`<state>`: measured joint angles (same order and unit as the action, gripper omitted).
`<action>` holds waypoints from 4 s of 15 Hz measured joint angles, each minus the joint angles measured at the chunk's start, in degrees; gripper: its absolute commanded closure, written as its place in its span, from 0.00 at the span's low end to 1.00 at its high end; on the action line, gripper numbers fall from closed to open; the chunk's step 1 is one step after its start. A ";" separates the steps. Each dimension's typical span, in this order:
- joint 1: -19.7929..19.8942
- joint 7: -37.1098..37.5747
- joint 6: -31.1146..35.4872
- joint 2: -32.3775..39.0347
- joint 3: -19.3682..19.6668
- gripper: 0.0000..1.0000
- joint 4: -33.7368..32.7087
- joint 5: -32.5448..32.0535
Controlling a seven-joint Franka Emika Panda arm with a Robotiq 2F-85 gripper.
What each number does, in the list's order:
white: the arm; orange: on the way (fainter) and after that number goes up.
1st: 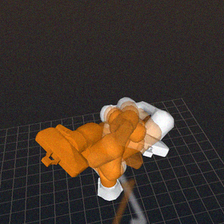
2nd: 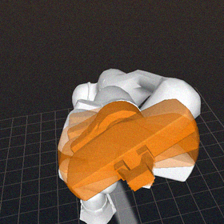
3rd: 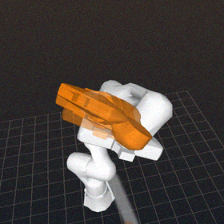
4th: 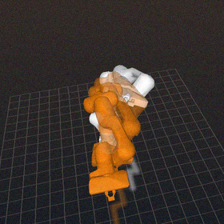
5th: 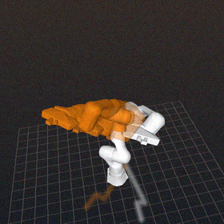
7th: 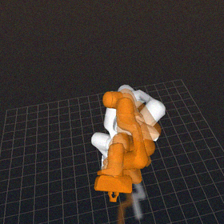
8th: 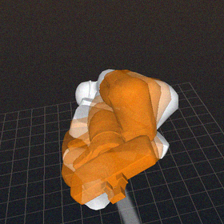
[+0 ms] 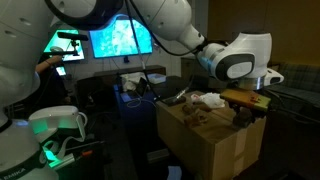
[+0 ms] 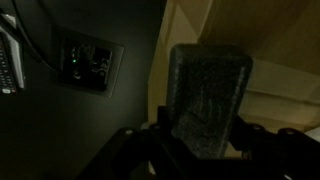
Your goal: Put the white towel on the table, then the moose on the box, then the duster on the table, then the turnip plushie on the box, then the plastic on the table, then the blue sponge on the box, then the duster from the box to the table, lastly, the other duster from the table to the box
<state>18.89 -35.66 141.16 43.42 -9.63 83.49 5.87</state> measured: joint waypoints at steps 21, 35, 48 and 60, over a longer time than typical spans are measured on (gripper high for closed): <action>4.99 0.19 37.61 -25.38 11.25 0.69 55.00 -1.18; -1.06 15.85 36.13 -7.50 18.73 0.69 48.57 -11.42; 0.26 20.08 30.69 1.86 20.12 0.00 37.81 -11.42; 0.66 21.22 30.33 -0.43 19.06 0.00 40.00 -11.41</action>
<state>19.56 -14.44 171.49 42.99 9.43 123.49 -5.54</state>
